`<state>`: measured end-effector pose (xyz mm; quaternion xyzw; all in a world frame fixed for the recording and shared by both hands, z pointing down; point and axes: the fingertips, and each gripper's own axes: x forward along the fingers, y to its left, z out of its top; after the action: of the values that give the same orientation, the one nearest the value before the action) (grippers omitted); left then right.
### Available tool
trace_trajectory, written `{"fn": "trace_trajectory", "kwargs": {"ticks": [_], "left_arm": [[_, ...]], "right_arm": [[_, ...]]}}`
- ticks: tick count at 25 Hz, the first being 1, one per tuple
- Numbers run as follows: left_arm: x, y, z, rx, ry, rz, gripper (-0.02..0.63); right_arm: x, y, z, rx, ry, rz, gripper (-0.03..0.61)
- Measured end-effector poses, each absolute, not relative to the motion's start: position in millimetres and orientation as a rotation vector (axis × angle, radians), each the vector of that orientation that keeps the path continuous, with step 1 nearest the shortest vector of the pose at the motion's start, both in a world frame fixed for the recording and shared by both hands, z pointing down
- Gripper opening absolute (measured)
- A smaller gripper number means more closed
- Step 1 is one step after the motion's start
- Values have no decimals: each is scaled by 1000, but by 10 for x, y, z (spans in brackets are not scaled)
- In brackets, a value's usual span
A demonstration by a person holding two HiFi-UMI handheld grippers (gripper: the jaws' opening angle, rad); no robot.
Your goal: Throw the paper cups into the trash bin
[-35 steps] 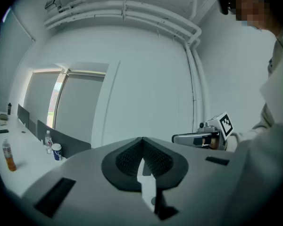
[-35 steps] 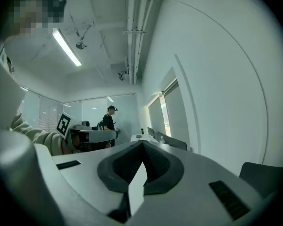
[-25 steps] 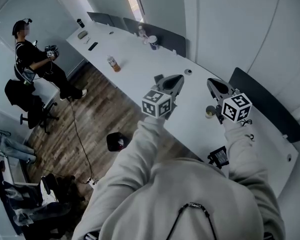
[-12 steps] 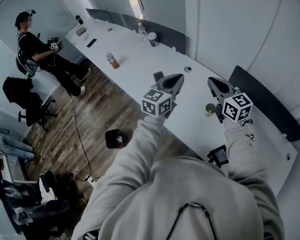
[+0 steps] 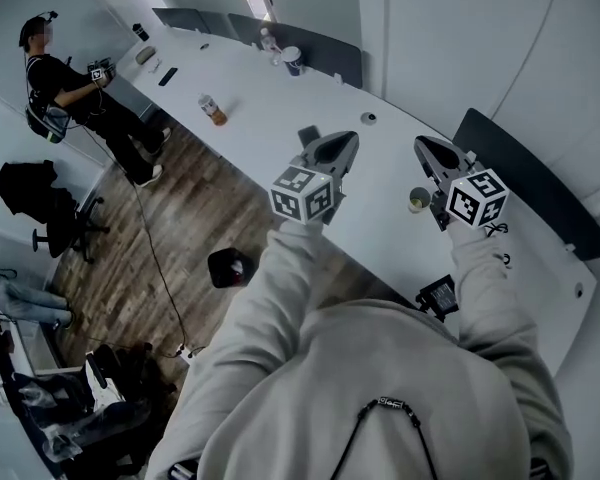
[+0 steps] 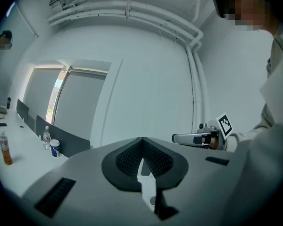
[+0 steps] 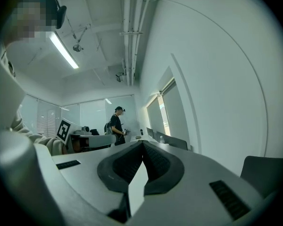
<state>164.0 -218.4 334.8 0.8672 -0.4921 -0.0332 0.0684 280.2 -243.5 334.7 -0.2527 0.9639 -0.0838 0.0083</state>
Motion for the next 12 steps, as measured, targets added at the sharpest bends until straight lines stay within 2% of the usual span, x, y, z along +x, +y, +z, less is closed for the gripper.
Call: {"fn": "trace_trajectory", "kwargs": {"ticks": [12], "left_arm": [[1908, -2683, 3669, 2723, -1137, -55, -2]], "right_arm": [[3174, -2494, 3685, -1223, 2906, -342, 18]]}}
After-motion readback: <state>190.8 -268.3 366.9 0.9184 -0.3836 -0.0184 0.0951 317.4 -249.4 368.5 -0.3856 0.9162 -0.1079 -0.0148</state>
